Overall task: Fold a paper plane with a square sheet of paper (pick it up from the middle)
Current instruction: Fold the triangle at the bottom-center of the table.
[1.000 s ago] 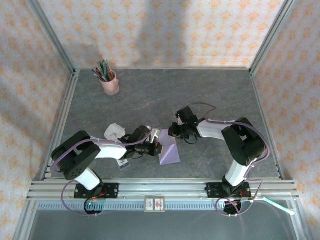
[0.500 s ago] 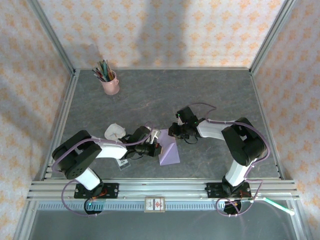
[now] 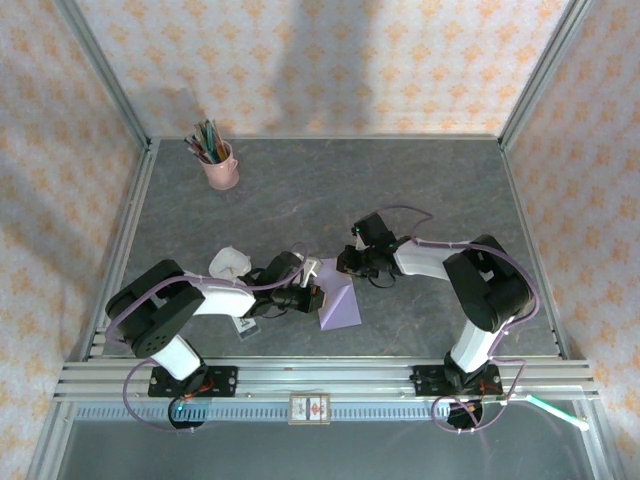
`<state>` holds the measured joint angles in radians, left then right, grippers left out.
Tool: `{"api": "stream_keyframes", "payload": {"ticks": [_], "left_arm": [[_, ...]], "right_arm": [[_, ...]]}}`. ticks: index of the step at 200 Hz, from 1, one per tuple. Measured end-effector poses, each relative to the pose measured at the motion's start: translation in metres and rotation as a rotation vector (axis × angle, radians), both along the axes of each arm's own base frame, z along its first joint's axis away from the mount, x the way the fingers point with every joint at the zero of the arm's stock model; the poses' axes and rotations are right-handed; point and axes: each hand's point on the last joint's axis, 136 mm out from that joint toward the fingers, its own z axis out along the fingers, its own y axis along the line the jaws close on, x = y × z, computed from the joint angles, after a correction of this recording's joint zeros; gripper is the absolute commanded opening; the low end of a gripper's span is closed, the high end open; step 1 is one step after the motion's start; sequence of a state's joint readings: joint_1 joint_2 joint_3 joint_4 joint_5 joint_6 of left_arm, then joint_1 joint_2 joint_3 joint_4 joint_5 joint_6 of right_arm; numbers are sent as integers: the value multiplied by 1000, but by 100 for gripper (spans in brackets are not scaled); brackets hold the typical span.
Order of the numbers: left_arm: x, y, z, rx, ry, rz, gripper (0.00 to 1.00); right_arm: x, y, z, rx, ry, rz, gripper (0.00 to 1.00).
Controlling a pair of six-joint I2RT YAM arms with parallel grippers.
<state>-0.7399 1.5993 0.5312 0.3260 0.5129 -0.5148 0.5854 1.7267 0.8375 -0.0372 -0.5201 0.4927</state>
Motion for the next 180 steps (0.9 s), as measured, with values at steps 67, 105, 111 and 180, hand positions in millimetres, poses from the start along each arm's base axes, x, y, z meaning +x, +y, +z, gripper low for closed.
{"api": "stream_keyframes", "payload": {"ticks": [67, 105, 111, 180], "left_arm": [[1, -1, 1, 10, 11, -1, 0], [0, -1, 1, 9, 11, -1, 0], [0, -1, 1, 9, 11, -1, 0], [1, 1, 0, 18, 10, 6, 0]], "right_arm": [[0, 0, 0, 0, 0, 0, 19], [0, 0, 0, 0, 0, 0, 19], [0, 0, 0, 0, 0, 0, 19], [0, 0, 0, 0, 0, 0, 19]]}}
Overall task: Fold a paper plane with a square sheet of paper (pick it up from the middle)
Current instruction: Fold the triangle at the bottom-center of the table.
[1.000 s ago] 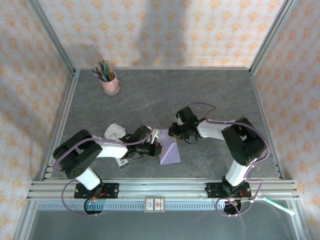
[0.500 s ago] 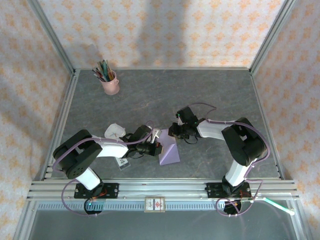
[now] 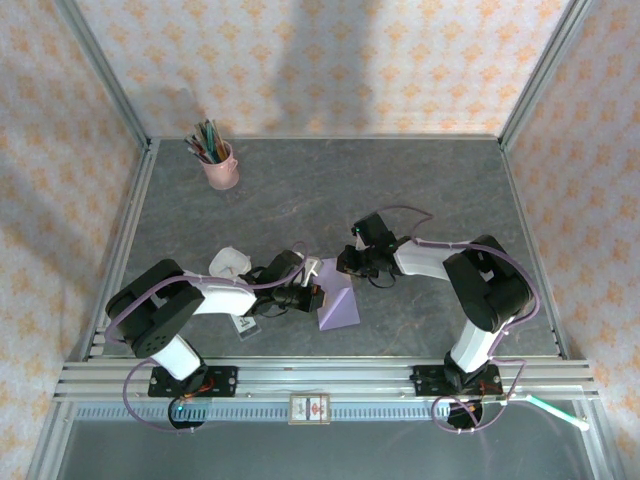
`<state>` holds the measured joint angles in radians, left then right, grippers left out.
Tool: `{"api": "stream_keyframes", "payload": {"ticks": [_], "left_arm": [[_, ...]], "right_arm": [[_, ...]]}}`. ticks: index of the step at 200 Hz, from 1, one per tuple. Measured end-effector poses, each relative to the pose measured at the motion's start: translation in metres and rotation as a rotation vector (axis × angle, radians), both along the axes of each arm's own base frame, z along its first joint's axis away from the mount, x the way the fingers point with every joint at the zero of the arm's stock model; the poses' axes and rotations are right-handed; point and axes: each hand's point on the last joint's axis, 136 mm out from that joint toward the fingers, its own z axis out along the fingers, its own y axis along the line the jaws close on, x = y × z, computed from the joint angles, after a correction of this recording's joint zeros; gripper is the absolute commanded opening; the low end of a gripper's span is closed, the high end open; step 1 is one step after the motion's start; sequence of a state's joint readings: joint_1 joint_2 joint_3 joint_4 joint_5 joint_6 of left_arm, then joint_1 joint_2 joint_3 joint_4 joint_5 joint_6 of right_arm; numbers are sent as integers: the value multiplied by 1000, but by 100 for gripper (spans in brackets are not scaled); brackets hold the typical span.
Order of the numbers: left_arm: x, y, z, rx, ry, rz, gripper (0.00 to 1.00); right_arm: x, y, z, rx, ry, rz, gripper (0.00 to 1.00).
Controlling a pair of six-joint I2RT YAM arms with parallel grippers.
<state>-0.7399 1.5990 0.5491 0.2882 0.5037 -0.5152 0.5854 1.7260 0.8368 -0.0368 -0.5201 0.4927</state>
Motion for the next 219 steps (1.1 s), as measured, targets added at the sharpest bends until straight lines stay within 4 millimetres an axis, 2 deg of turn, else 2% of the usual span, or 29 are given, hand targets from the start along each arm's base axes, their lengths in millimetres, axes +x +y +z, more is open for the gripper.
{"api": "stream_keyframes", "payload": {"ticks": [161, 219], "left_arm": [[2, 5, -2, 17, -17, 22, 0], [0, 8, -2, 19, -19, 25, 0]], "right_arm": [[3, -1, 8, -31, 11, 2, 27], [13, 0, 31, -45, -39, 3, 27]]}}
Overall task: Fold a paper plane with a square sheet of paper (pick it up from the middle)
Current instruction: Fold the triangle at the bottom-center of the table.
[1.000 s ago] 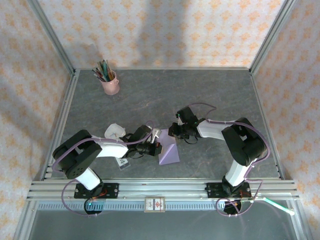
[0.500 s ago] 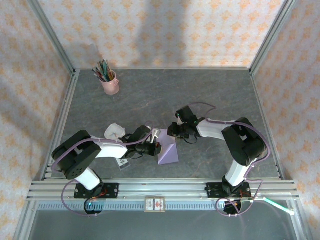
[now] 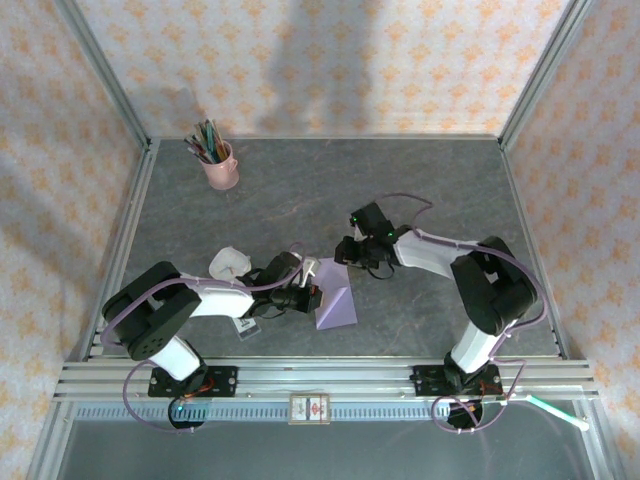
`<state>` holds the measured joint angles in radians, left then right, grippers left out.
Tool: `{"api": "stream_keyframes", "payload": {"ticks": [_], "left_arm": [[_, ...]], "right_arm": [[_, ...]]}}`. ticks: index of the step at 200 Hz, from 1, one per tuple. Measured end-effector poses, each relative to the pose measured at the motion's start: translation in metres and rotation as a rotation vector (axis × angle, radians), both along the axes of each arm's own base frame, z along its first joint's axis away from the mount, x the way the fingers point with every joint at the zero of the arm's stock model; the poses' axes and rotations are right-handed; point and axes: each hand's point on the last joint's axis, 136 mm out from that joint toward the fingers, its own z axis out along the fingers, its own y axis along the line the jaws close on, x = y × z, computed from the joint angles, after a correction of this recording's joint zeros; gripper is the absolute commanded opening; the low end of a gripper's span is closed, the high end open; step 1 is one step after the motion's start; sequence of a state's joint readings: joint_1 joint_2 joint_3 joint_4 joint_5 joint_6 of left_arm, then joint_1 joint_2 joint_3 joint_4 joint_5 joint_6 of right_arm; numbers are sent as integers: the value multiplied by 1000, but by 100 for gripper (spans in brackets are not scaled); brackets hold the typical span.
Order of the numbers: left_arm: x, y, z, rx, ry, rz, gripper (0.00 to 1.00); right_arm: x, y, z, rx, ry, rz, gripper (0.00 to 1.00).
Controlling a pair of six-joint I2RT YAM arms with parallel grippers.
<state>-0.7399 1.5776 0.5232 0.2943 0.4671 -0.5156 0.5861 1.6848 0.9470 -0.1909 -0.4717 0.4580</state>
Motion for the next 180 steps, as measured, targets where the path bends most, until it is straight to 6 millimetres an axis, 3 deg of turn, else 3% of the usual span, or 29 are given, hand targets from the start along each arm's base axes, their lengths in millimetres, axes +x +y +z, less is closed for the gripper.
{"api": "stream_keyframes", "payload": {"ticks": [26, 51, 86, 110, 133, 180], "left_arm": [[0, 0, 0, 0, -1, 1, 0], [0, 0, 0, -1, -2, 1, 0], [0, 0, 0, -1, -2, 1, 0], [0, 0, 0, -3, -4, 1, 0], [0, 0, 0, -3, -4, 1, 0], [0, 0, 0, -4, -4, 1, 0]], "right_arm": [[-6, -2, 23, 48, -43, -2, 21], [-39, -5, 36, 124, -54, 10, 14], [-106, 11, 19, 196, 22, 94, 10], [-138, 16, 2, 207, 82, 126, 7], [-151, 26, 2, 236, 94, 147, 4], [-160, 51, 8, 301, 88, 175, 2]]}}
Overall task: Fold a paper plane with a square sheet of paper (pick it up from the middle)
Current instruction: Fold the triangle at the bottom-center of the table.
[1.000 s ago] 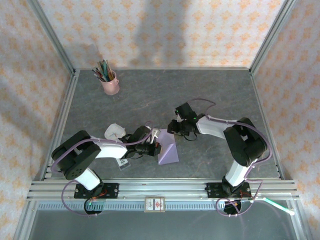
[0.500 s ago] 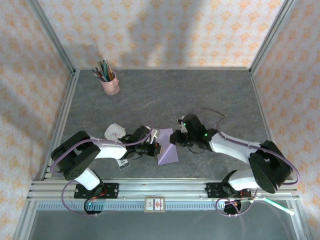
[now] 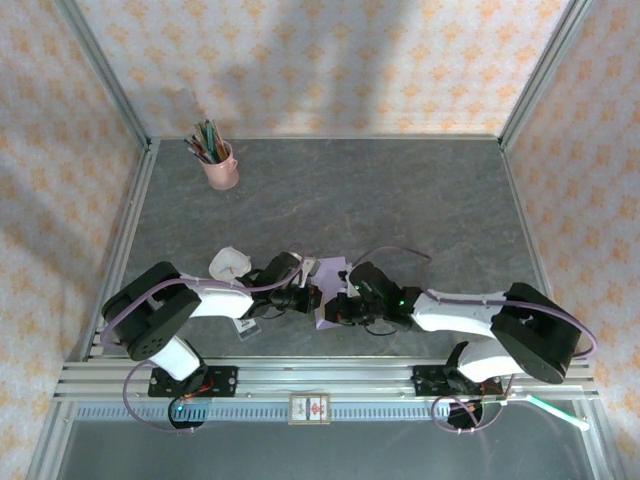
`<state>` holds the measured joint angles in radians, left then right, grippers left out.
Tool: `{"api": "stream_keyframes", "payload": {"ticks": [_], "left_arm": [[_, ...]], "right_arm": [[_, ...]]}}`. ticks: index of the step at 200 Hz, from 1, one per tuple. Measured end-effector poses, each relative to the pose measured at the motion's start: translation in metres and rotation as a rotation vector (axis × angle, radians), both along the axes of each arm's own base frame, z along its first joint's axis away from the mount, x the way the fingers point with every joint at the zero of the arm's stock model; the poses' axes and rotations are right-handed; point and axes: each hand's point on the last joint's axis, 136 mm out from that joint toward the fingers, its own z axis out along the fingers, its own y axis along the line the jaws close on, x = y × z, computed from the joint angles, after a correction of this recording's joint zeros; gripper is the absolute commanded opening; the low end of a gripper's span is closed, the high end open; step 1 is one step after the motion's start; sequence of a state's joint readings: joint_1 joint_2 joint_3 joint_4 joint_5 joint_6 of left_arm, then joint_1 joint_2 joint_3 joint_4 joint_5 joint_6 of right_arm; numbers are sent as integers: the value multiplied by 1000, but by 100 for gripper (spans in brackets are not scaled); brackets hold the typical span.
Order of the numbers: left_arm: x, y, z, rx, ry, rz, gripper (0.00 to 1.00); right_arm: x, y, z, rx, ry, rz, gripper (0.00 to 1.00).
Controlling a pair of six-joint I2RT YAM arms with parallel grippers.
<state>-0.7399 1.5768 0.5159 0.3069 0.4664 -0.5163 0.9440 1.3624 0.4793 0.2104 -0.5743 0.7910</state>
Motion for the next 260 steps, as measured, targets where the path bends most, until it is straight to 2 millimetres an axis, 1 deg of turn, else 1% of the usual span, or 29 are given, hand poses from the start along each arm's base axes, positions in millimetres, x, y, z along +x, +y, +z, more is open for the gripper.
{"api": "stream_keyframes", "payload": {"ticks": [69, 145, 199, 260], "left_arm": [[0, 0, 0, 0, 1, -1, 0], [0, 0, -1, 0, 1, -1, 0], [0, 0, -1, 0, 1, -1, 0], [0, 0, -1, 0, 0, -2, 0]], "right_arm": [[-6, 13, -12, 7, 27, 8, 1], [-4, 14, -28, -25, 40, -4, 0], [-2, 13, -30, -34, 34, -12, 0], [-3, 12, -37, -54, 40, -13, 0]]}}
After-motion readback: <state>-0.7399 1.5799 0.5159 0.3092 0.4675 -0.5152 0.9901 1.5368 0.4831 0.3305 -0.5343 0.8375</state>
